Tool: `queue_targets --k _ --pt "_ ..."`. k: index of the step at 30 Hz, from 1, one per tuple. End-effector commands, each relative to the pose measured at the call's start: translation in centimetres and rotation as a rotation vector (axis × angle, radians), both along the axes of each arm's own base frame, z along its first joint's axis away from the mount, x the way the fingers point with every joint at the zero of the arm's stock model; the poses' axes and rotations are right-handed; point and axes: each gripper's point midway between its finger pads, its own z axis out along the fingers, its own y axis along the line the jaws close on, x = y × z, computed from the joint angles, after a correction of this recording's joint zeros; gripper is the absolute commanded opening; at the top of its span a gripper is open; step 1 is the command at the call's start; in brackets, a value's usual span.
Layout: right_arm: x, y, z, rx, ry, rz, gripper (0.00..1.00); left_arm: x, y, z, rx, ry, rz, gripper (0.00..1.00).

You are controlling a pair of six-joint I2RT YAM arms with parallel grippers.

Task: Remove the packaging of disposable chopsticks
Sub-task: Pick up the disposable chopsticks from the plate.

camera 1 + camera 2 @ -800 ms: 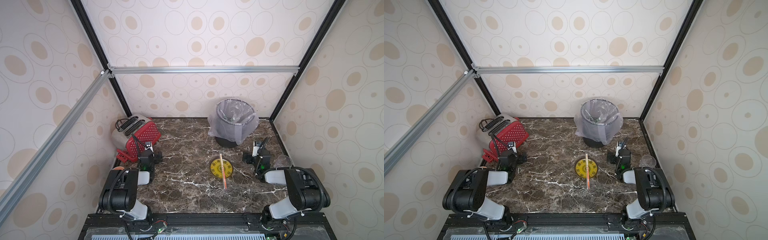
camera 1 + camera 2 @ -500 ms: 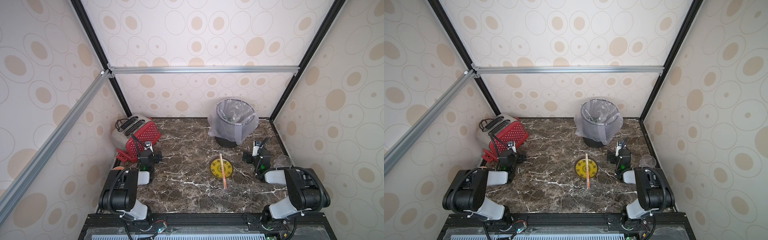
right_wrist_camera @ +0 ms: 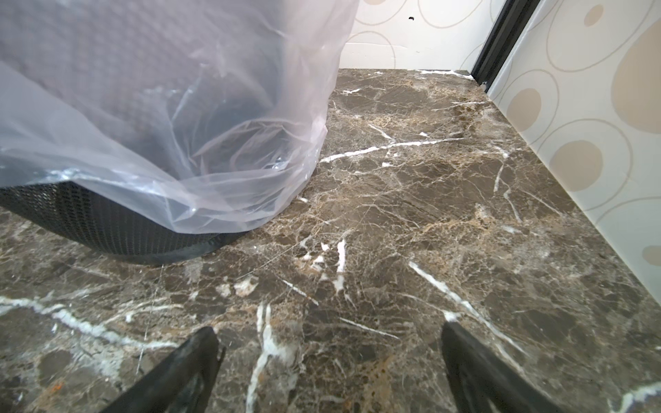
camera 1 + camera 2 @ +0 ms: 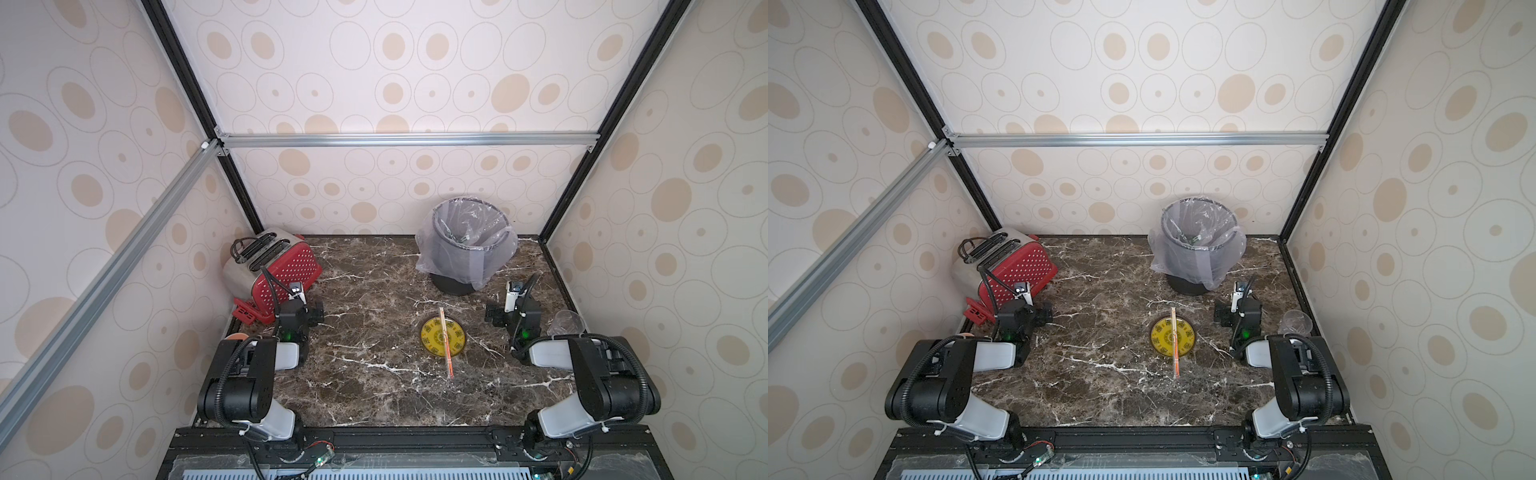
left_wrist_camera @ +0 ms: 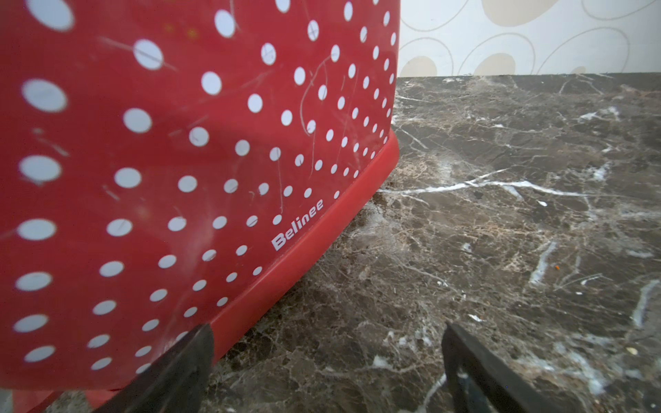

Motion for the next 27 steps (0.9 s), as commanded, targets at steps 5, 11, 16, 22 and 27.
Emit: queue_targets --k 5,11,16,22,27 --pt "0.6 0.0 0.8 -0.018 -0.031 0.0 1.0 1.1 0.4 1.5 0.023 -0.047 0.003 0.99" --pt "0.4 -0.1 1.4 -0.019 -0.056 -0.008 1.0 0.5 -0.1 3.8 0.095 -0.036 0.011 0.99" --pt "-0.6 -2.7 4.9 0.013 0.034 -0.195 0.89 -2.0 0.5 8.0 0.092 0.043 0.148 0.86" --pt "-1.5 5.6 6.7 0.338 0.296 0.09 0.52 -2.2 -6.3 9.4 -0.294 -0.019 -0.101 0.72" --pt "-6.1 13.0 5.5 0.44 0.474 0.269 0.49 -2.4 -16.2 10.3 -0.446 0.037 -0.42 0.7"
